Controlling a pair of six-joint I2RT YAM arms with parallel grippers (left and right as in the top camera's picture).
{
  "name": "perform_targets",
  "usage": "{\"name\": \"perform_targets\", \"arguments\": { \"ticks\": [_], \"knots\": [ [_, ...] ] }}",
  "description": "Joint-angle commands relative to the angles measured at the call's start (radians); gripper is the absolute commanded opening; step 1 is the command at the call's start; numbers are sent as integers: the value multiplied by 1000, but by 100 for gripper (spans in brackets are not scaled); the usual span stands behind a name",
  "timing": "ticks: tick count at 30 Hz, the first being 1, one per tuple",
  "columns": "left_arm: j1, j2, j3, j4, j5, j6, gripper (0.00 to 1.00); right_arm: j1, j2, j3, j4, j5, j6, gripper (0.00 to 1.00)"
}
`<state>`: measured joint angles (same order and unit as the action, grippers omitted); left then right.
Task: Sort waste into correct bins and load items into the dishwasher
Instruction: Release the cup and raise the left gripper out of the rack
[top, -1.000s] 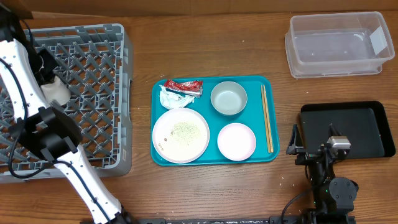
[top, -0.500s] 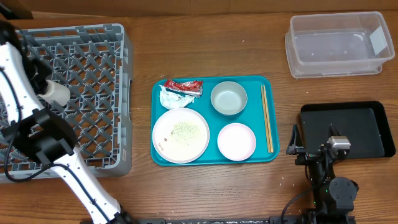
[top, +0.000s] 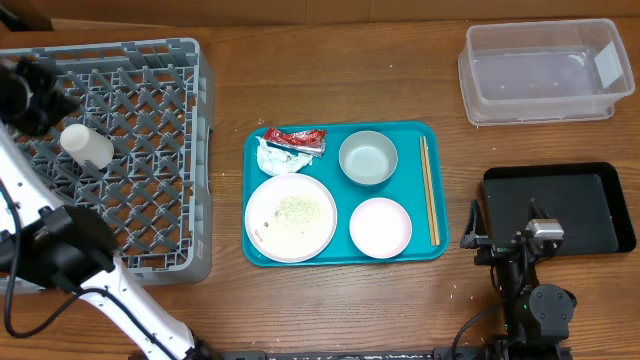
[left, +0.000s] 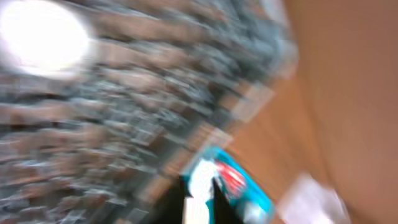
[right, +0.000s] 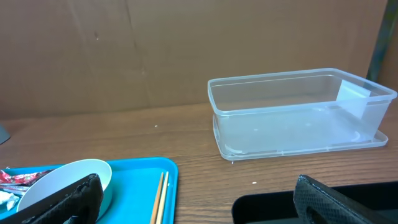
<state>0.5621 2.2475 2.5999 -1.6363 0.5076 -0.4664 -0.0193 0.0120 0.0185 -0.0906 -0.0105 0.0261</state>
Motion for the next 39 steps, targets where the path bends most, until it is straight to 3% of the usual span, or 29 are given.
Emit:
{"name": "perform_targets", "arguments": {
  "ticks": [1, 2, 4, 7, 11, 18, 26, 31, 35, 39],
  "knots": [
    [-115, -3, 8, -14, 288, 203, 88, -4, -9, -10, 6, 8, -1, 100],
    [-155, -1, 8, -29, 262, 268, 92, -4, -9, -10, 6, 8, -1, 100],
    [-231, 5, 8, -53, 146, 343, 85, -4, -9, -10, 6, 8, -1, 100],
    [-339, 13, -8, -53, -131, 341, 84, -4, -9, -10, 6, 8, -1, 100],
    [-462, 16, -60, -53, -447, 241, 77, -4, -9, -10, 6, 8, -1, 100],
    [-565, 16, -188, -13, -694, 92, 74, -4, -9, -10, 6, 8, -1, 100],
    [-548, 16, -345, 82, -710, 77, 73, -4, -9, -10, 6, 8, -1, 100],
    [-529, 16, -444, 199, -540, 226, 67, -5, -9, -10, 6, 8, -1, 100],
    [-527, 16, -509, 270, -507, 242, 54, -4, -9, -10, 6, 8, -1, 100],
    [-523, 16, -582, 349, -510, 243, 51, -5, -9, -10, 6, 8, -1, 100]
  ]
}}
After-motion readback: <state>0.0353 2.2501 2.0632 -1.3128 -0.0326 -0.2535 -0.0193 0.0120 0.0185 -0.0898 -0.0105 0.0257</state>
